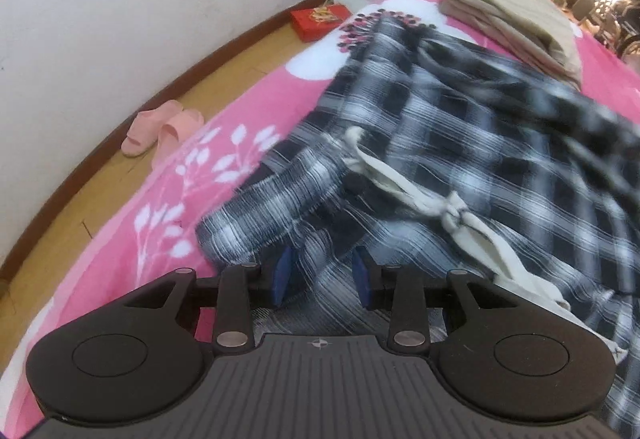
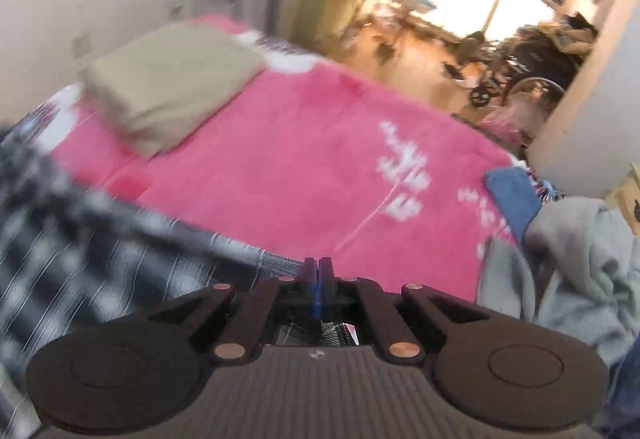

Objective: Fold clothes
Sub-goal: 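Smooth the plaid shirt flat on the bed with both grippers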

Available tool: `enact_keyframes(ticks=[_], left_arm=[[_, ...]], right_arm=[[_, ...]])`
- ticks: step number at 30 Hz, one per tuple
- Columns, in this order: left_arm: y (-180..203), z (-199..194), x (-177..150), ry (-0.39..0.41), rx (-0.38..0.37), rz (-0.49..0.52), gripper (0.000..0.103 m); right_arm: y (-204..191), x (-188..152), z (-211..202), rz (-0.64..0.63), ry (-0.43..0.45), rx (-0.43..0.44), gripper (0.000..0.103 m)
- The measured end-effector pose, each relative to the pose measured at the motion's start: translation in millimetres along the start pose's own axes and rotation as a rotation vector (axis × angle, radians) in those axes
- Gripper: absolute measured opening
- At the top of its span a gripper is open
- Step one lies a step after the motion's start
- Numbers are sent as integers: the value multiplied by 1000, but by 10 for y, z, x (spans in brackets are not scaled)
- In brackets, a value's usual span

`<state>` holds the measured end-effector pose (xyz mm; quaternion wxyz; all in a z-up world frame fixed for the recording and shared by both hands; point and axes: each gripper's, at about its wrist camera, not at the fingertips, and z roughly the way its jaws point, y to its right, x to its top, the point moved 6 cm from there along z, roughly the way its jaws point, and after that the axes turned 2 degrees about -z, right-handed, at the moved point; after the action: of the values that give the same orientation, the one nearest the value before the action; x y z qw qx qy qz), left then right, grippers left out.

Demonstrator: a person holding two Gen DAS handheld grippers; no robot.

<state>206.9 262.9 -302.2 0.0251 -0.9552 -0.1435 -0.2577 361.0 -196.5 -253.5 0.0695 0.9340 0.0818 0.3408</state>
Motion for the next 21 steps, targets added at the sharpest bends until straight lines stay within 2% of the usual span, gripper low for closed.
enact_keyframes(ticks=[3,5,6,8,11,13,18,20,21], left_arm=[[-24,45,22,-1,16,-25,33],[-22,62,32,-6,25,-41,33],[-12,55,38,-6,25,-43,33],[-8,25,66,9,17,-38,33],[-23,-49,144,57,4,-23,33],[-37,-90,198,84,-8,-14,33],[-124,-22,340,84,-27,34,35],[-152,33,385,80,-38,68,41],[-156,66,400,74,-47,89,46]], right_arm=[[175,141,511,82,-57,-70,1],[277,166,725,102,-111,-149,12],[336,197,719,126,-102,-175,21],[435,282,588,185,-41,-199,30],[352,481,143,199,155,-141,37],[60,612,-30,131,205,10,39],[-1508,785,-46,-236,70,605,40],[-2165,818,-34,-398,49,722,48],[-2471,839,-8,-486,54,747,55]])
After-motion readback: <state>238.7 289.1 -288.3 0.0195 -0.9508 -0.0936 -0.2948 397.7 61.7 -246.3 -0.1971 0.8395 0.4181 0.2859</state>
